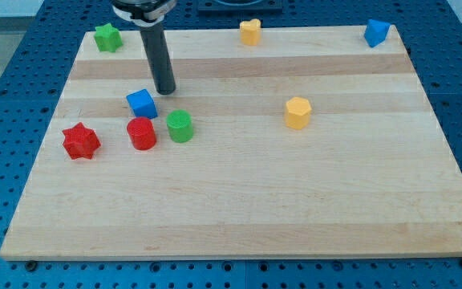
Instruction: Move blue cube on top left to red circle
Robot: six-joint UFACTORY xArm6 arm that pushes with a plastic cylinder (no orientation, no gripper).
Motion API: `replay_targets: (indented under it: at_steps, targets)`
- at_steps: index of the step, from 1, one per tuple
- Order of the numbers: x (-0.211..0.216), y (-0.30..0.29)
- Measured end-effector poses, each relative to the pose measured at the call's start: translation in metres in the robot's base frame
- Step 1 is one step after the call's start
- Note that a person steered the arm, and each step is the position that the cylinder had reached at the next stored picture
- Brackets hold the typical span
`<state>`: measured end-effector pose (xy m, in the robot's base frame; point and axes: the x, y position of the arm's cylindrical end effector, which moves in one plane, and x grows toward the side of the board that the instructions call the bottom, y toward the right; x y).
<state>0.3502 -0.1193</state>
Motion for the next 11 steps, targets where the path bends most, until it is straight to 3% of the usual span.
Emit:
replay_targets:
  at_steps: [5,11]
  targets:
    - [0.028,-0.039]
    - [0.074,-0.023]
